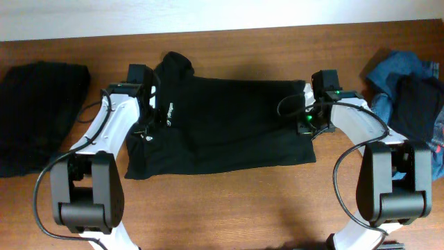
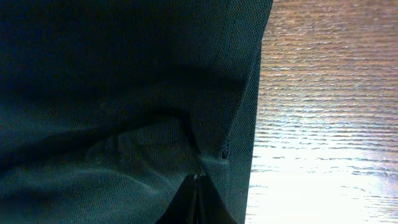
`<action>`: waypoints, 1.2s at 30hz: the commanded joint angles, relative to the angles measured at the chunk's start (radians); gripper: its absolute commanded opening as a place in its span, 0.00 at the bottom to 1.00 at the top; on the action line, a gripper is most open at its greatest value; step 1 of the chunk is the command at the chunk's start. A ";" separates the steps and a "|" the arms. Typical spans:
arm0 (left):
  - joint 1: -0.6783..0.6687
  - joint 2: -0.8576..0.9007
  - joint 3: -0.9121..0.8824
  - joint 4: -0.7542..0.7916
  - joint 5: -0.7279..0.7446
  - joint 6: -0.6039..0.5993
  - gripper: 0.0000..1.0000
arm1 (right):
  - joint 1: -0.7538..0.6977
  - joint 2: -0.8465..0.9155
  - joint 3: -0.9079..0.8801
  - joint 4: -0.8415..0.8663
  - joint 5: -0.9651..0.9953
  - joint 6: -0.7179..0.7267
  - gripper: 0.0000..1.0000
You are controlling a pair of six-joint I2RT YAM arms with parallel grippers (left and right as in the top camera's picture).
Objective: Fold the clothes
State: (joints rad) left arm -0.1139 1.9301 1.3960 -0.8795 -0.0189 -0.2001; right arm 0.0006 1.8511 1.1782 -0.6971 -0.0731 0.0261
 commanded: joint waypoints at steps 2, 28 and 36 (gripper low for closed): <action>0.005 0.004 -0.058 0.041 -0.058 0.019 0.01 | 0.000 0.014 -0.013 0.010 -0.002 0.005 0.04; 0.012 -0.032 0.153 0.039 -0.104 0.018 0.81 | -0.002 0.068 0.072 -0.026 0.076 -0.036 0.37; 0.012 -0.033 0.305 0.071 0.024 0.018 0.94 | -0.002 0.067 0.327 -0.205 -0.010 -0.025 0.66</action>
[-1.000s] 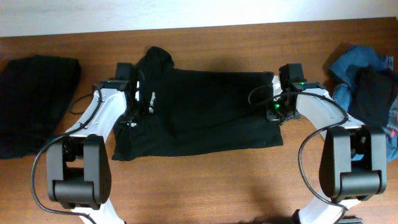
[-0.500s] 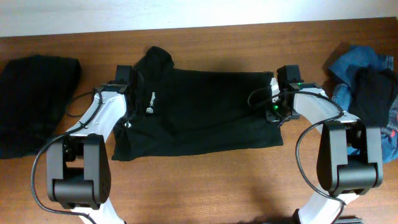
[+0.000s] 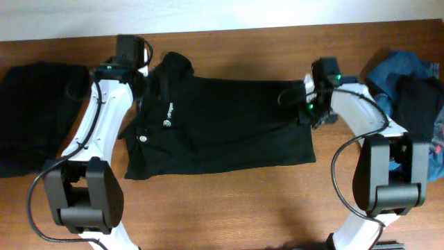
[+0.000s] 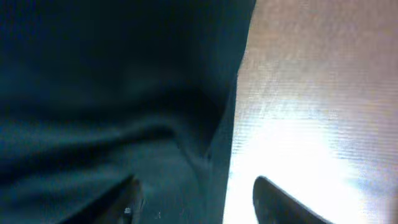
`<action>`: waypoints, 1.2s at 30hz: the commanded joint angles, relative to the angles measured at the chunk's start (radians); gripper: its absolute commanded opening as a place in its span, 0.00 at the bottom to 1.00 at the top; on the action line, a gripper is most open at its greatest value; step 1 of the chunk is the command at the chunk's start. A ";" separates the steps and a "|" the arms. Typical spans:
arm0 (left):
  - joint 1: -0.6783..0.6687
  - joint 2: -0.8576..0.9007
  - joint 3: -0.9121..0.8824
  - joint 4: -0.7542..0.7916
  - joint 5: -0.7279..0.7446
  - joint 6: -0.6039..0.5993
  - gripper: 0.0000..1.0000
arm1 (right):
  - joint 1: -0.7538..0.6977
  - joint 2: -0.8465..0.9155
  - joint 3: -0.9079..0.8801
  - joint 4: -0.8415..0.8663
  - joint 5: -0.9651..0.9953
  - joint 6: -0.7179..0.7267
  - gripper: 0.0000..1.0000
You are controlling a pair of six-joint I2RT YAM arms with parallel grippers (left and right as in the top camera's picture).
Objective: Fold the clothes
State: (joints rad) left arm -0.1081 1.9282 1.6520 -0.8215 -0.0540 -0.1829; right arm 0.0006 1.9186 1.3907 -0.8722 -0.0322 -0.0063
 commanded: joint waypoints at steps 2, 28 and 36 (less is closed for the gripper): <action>0.006 -0.031 0.062 0.035 0.059 -0.003 0.93 | -0.002 0.000 0.180 -0.057 -0.055 0.030 0.77; 0.006 0.315 0.064 0.688 0.137 0.002 0.73 | -0.002 0.003 0.234 -0.013 -0.019 0.030 0.85; 0.003 0.381 0.077 0.811 0.137 0.021 0.66 | -0.002 0.003 0.194 -0.006 -0.019 0.030 0.86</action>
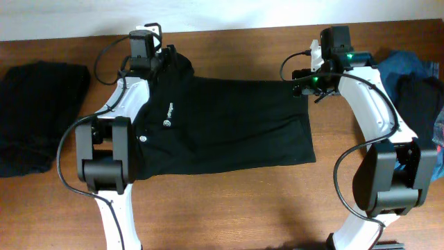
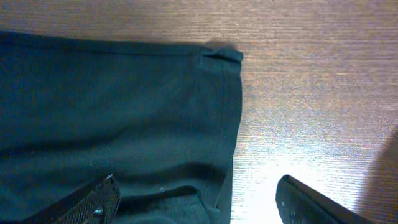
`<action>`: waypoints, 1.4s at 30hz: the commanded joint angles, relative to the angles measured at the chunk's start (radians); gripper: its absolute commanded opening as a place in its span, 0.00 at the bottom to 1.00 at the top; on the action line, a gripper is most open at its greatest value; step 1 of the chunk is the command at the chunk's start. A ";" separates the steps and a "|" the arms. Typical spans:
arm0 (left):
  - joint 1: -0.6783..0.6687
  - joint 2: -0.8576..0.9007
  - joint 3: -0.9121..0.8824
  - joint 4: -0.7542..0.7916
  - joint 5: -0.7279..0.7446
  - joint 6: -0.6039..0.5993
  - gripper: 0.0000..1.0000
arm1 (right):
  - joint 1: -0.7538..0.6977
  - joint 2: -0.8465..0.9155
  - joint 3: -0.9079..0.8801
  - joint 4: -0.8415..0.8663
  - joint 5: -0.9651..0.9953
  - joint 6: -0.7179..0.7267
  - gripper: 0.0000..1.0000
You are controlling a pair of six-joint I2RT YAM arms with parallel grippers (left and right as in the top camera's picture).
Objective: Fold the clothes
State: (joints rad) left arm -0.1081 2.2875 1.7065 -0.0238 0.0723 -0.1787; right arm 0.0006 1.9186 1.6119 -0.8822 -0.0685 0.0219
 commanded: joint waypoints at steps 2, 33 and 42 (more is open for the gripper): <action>0.001 0.034 0.029 0.006 0.011 0.018 0.65 | -0.002 0.003 -0.053 0.019 0.018 0.002 0.85; -0.016 0.157 0.033 0.069 -0.083 0.257 0.64 | -0.002 0.003 -0.171 0.149 0.020 0.002 0.86; -0.009 0.157 0.043 0.078 -0.096 0.264 0.29 | -0.002 0.003 -0.171 0.146 0.020 0.002 0.86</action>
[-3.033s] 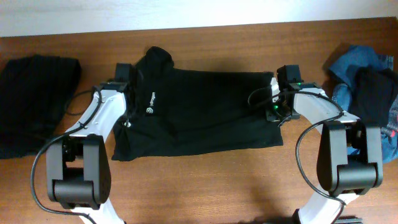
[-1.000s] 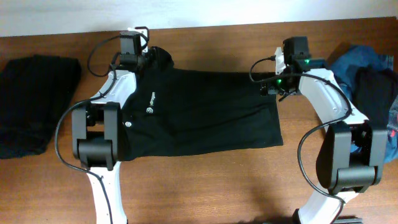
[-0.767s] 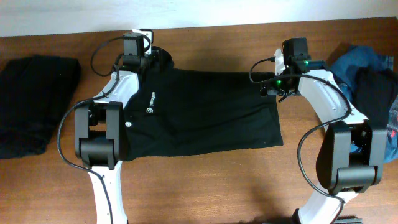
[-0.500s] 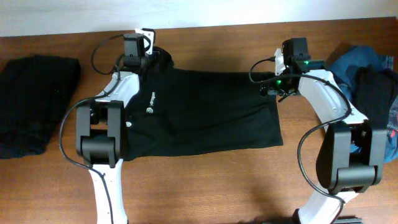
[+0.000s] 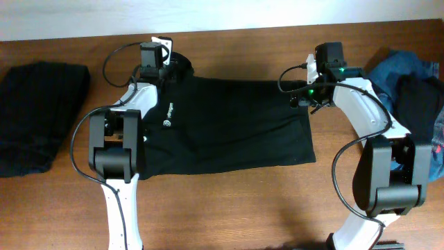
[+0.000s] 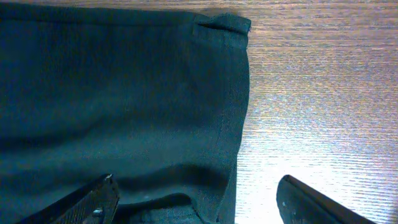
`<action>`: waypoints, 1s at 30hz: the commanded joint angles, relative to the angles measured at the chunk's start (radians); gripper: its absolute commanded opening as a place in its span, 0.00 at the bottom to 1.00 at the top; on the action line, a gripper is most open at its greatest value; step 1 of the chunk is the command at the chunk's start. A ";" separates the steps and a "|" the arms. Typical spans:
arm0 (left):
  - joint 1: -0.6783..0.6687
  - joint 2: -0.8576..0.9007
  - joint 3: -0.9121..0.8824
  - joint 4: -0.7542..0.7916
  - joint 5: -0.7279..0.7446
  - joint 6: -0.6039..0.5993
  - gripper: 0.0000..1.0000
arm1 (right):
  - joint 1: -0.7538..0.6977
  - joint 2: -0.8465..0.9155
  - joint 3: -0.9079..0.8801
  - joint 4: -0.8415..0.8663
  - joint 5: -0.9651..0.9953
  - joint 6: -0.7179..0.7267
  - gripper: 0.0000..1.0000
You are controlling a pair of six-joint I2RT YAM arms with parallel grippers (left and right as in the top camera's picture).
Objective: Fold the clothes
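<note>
A black polo shirt (image 5: 222,125) lies spread flat on the wooden table, collar at the far left, hem at the right. My left gripper (image 5: 154,59) sits at the collar; the overhead view does not show how its jaws stand. My right gripper (image 5: 305,94) hovers over the hem's far right corner (image 6: 227,25). In the right wrist view the right gripper (image 6: 199,208) is open, with one finger (image 6: 93,202) over the cloth and the other over bare wood. Nothing is between them but the shirt's right edge below.
A folded black garment (image 5: 38,111) lies at the left end of the table (image 5: 229,208). A heap of blue and dark clothes (image 5: 409,87) sits at the right end, close to my right arm. A pale wall runs along the back.
My left gripper has shifted a little right and nearer along the collar. My right gripper, still open, has come slightly closer to the shirt's far right corner. The shirt lies as before.
First my right gripper was shut on the shirt's right edge and the left was at the left sleeve side. Then the right stood open and the left was off the far left. Later both were at the far edge, and they remain there.
</note>
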State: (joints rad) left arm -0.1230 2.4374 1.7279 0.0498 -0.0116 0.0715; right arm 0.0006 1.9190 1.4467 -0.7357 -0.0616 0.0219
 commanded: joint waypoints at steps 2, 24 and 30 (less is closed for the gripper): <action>0.006 0.007 0.022 0.011 -0.010 0.013 0.29 | -0.002 0.003 -0.006 0.000 0.013 0.002 0.86; 0.006 0.019 0.093 -0.009 0.076 0.013 0.52 | -0.002 0.003 -0.006 0.000 0.013 0.002 0.86; 0.006 0.050 0.093 0.010 0.076 0.013 0.52 | -0.002 0.003 -0.006 0.000 0.013 0.002 0.86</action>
State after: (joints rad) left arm -0.1223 2.4512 1.7988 0.0528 0.0498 0.0761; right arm 0.0006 1.9190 1.4467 -0.7357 -0.0616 0.0223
